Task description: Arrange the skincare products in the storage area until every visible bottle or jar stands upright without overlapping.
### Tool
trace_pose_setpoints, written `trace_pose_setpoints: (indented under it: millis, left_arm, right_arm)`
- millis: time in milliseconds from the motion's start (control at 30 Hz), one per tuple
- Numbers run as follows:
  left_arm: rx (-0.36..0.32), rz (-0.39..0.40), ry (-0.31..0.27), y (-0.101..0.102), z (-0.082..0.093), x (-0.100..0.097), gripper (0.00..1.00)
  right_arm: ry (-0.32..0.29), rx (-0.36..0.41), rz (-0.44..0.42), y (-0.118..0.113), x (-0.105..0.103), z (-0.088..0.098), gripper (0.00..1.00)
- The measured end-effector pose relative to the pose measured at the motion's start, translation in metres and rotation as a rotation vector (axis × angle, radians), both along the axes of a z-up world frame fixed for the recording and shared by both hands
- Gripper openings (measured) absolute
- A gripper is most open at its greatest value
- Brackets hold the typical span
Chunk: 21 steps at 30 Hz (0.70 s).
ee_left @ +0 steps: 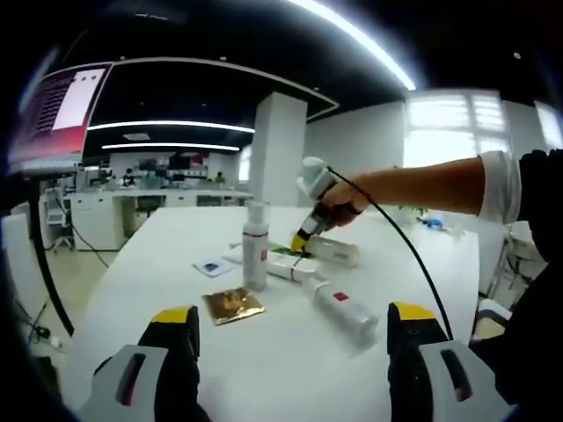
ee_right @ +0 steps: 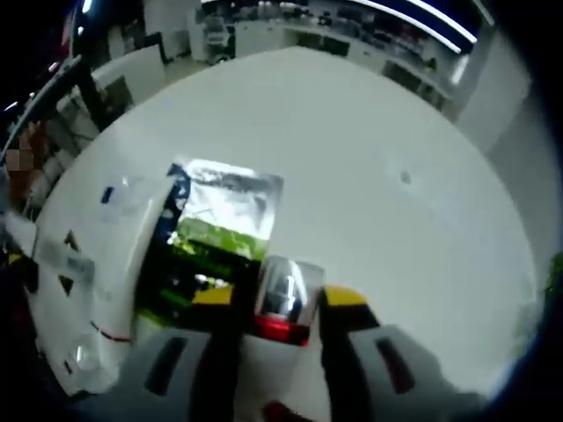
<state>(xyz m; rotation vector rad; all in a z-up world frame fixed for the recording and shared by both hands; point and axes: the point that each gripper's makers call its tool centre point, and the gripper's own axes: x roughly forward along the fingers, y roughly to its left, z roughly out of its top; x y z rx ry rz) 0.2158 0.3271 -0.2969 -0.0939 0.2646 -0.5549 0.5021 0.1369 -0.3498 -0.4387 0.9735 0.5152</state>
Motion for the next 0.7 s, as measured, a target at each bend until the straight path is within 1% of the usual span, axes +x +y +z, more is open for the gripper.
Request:
trace_pose_setpoints:
  millis: [100,167,267,367,433,467,500,567,700]
  left_arm:
    - [0.006,0.002,0.003,0.001,-0.002,0.0,0.9]
    - [0.007,0.003,0.004,0.001,-0.002,0.0,0.9]
    - [0.005,0.002,0.0,0.001,-0.001,-0.001,0.9]
    - [-0.007,-0.021,-0.02,-0.004,0.004,-0.003,0.9]
    - [-0.009,-0.027,-0.026,-0.006,0.006,-0.004,0.9]
    - [-0.008,-0.028,-0.026,-0.008,0.005,-0.004,0.9]
    - [-0.006,-0.025,-0.026,-0.008,0.005,-0.003,0.9]
    - [-0.009,-0.013,-0.029,-0.006,0.005,-0.002,0.9]
    - [-0.008,-0.017,-0.022,-0.006,0.003,-0.001,0.9]
  right_arm:
    - [-0.005,-0.004,0.012,0.0,0.009,0.002,0.34]
    - [-0.005,-0.008,0.026,0.0,0.025,0.004,0.34]
    - [-0.016,-0.016,0.039,0.0,0.033,0.005,0.33]
    - [-0.029,-0.029,0.061,0.0,0.042,0.007,0.31]
    - [-0.04,-0.026,0.068,0.001,0.036,0.008,0.3]
    - [-0.052,-0.024,0.077,0.003,0.023,0.006,0.29]
    - [-0.061,-0.029,0.09,0.004,0.021,0.006,0.29]
    - [-0.07,-0.031,0.094,0.005,0.011,0.005,0.29]
    - [-0.068,-0.036,0.089,0.005,0.008,0.005,0.28]
